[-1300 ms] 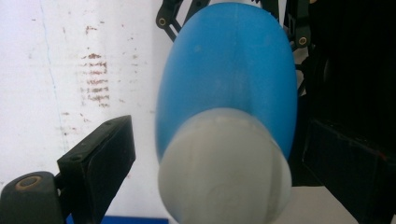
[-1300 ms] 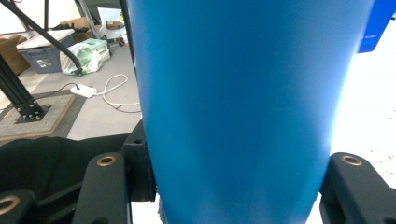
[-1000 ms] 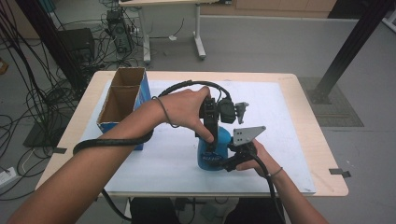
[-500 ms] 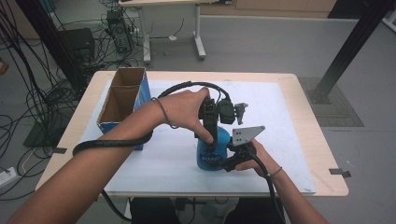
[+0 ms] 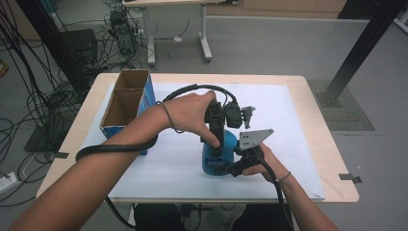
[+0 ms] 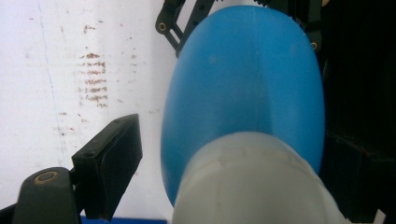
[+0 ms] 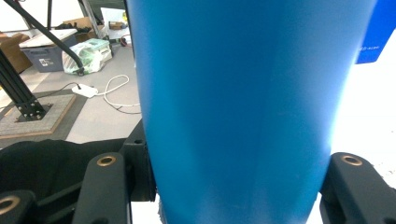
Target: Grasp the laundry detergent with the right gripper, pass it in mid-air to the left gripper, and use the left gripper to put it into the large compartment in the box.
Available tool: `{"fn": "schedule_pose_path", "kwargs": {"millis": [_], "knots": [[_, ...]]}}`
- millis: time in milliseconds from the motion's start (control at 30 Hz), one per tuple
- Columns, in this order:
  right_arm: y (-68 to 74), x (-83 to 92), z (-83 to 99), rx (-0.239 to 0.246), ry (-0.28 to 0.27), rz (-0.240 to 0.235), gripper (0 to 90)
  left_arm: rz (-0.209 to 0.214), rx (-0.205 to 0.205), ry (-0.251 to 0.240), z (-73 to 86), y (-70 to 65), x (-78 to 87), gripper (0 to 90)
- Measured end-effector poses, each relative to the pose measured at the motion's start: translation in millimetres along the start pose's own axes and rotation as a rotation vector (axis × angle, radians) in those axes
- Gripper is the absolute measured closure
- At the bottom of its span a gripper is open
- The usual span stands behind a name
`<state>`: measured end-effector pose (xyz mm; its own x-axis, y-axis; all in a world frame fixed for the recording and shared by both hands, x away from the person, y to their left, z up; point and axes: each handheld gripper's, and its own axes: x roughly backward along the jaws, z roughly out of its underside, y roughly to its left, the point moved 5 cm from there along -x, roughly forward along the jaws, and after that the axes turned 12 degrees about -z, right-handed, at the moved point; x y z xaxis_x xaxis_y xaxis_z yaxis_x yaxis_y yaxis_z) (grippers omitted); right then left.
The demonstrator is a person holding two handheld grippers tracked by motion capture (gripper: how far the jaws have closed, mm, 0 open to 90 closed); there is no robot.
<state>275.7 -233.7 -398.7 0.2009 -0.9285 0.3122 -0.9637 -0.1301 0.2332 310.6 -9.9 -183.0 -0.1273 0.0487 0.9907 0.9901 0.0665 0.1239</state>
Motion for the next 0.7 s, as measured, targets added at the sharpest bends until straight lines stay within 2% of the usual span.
{"fn": "schedule_pose_path", "kwargs": {"millis": [167,600,700], "knots": [[0.7,0.2,-0.7,0.003,0.001,0.003,41.2,0.001,0.002,-0.009,0.4,1.0,2.6,21.3],[1.8,0.2,-3.3,0.011,-0.011,-0.003,41.2,-0.003,-0.011,0.004,-2.1,-2.3,1.0,25.1],[2.0,0.6,-3.4,0.009,-0.014,-0.004,41.2,0.008,-0.012,-0.002,-1.5,-1.7,1.2,30.6]]}}
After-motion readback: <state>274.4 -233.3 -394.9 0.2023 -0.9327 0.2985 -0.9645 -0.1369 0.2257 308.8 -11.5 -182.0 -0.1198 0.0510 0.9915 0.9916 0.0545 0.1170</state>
